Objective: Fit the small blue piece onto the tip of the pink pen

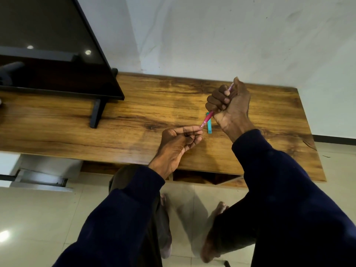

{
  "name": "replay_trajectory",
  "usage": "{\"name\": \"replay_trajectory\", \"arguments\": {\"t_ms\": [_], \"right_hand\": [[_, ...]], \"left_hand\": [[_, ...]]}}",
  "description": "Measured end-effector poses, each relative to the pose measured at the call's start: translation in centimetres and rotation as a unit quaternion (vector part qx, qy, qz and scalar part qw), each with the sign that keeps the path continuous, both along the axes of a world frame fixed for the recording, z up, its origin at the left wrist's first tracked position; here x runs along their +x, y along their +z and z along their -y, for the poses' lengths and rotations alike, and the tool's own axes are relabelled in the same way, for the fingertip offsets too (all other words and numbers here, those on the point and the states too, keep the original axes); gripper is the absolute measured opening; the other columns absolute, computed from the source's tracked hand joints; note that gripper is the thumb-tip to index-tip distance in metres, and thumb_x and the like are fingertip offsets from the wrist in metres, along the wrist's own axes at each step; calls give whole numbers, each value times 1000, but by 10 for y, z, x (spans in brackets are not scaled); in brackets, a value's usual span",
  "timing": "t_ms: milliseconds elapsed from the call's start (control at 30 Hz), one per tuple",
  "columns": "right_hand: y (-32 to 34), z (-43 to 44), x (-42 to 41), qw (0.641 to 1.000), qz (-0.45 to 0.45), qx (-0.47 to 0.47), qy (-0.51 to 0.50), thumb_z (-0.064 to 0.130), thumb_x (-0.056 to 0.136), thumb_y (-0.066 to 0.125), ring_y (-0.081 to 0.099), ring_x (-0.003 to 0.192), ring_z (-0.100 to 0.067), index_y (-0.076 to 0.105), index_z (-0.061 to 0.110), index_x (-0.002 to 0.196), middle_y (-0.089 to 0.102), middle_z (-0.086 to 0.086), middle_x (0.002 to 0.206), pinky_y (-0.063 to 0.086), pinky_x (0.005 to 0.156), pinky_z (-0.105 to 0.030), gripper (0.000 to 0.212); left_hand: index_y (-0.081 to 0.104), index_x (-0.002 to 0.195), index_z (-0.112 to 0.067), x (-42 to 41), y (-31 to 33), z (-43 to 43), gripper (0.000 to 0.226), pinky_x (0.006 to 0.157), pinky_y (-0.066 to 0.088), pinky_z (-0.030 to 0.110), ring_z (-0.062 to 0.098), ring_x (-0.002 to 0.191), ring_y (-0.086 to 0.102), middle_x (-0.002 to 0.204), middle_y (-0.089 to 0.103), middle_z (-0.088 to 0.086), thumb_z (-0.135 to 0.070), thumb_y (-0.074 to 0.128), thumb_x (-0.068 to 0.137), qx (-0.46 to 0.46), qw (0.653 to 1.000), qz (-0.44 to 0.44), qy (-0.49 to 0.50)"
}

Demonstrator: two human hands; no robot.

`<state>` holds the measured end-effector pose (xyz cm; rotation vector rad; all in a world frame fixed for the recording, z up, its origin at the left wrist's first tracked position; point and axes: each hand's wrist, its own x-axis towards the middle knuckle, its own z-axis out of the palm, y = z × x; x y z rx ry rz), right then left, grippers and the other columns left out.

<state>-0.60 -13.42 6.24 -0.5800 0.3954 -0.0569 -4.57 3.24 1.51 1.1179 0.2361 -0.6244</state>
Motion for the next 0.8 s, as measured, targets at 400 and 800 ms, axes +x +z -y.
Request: {"name": "replay_trajectory", "arguments": {"t_ms": [400,800], "right_hand": [[10,-4,1,998,24,-60,17,32,101,36,14,42,-10,37,16,54,24,6,42,13,46,-22,50],[10,-7,1,998,24,-64,18,31,102,35,16,40,-9,37,16,55,24,7,42,13,44,-21,49]], "left_hand": [[80,101,-4,-2,-1,0,38,88,63,27,21,95,77,103,81,15,20,51,94,21,1000,7,-10],[78,105,-4,-1,2,1,37,79,62,22,16,88,77,104,81,13,19,52,94,0,1000,2,-15]]}}
